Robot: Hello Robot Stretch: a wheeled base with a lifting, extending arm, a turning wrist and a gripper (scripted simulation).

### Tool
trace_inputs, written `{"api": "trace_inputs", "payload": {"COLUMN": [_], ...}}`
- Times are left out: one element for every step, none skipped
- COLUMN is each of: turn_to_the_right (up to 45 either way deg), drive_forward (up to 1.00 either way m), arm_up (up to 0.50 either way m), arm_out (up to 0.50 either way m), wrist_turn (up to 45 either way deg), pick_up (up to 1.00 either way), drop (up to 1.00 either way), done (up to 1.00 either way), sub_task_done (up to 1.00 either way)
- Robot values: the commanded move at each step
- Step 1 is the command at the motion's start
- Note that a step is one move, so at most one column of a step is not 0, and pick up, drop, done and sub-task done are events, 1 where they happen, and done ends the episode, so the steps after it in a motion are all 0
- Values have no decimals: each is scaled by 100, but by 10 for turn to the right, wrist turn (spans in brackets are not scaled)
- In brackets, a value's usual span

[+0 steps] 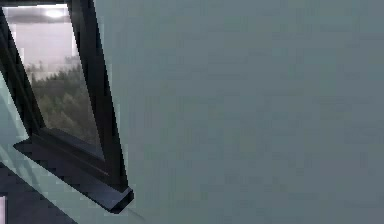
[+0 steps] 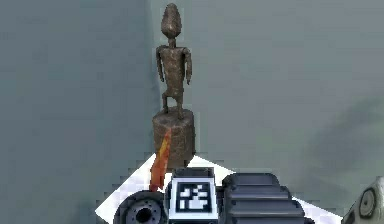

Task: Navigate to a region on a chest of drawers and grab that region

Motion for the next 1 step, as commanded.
{"api": "trace_inputs", "payload": {"turn_to_the_right": [0], "drive_forward": [0], "arm_up": [0], "arm_out": [14], "wrist_turn": [0], "pick_up": [0], "drop": [0], "done": [0], "sub_task_done": [0]}}
